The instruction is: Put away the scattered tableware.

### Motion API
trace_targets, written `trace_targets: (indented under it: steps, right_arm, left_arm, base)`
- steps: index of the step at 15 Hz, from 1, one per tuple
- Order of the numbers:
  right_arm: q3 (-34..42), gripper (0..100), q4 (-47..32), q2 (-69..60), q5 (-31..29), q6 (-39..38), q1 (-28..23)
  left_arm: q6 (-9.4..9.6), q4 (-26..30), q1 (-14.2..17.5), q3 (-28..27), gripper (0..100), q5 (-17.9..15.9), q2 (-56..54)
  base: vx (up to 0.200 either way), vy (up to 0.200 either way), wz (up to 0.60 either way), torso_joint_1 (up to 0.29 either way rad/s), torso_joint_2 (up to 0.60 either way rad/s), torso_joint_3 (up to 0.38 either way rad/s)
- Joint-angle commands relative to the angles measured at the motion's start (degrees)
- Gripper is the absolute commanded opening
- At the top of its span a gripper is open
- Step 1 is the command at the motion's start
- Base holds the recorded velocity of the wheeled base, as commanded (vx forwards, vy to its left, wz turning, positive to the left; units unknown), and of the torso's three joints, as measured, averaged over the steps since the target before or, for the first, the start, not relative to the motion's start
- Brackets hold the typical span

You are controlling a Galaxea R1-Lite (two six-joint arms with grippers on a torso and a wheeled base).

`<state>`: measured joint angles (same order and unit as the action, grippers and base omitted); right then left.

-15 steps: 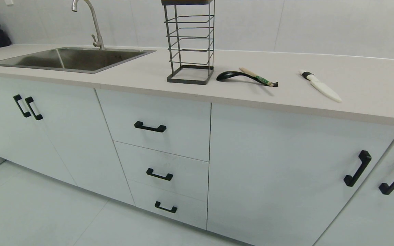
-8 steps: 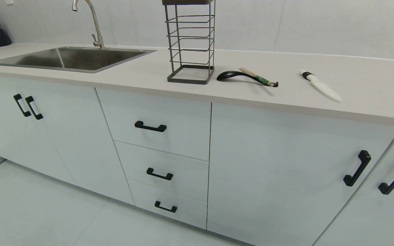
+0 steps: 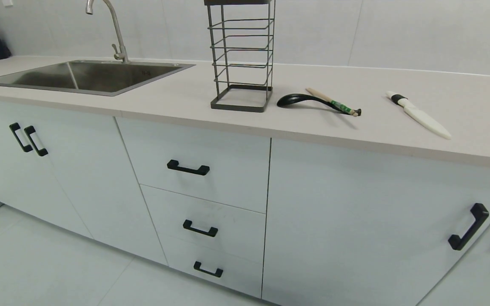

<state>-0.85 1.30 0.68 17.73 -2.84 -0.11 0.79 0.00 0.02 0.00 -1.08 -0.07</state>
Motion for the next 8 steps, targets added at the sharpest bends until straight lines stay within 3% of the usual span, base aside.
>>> trace_targets:
  steps: [1,5,6,7,8]
  right_arm:
    - [0.1,0,0.2,0.2,-0.1,-0.5,0.0]
    - [0.1,0,0.1,0.2,0.5,0.9,0.0]
    - [0.2,0,0.2,0.2,0.3,-0.1,0.0]
    - [0.2,0,0.3,0.2,0.2,-1.1,0.0]
    - [0.3,0,0.6,0.2,0.2,-1.2,0.0]
  left_arm:
    - [-0.09,-0.1,0.1,0.0,100,-0.1,0.1]
    - [0.35,0.0,0.0,0.0,100,-0.4,0.1]
    - [0.44,-0.1,0.1,0.0,100,-1.9,0.1]
    - [1.40,-1.1,0.1,-0.1,100,-3.7,0.1]
    - [1.23,-6.2,0.0,-3.3,100,-4.4,0.2]
  base:
    - [0.000,0.000,0.00,0.000,0.00,0.000]
    - [0.000,0.000,0.00,0.000,0.00,0.000]
    - [0.000,0.000,0.00,0.000,0.00,0.000]
    - [0.000,0.000,0.00,0.000,0.00,0.000]
    - [0.000,0.000,0.00,0.000,0.00,0.000]
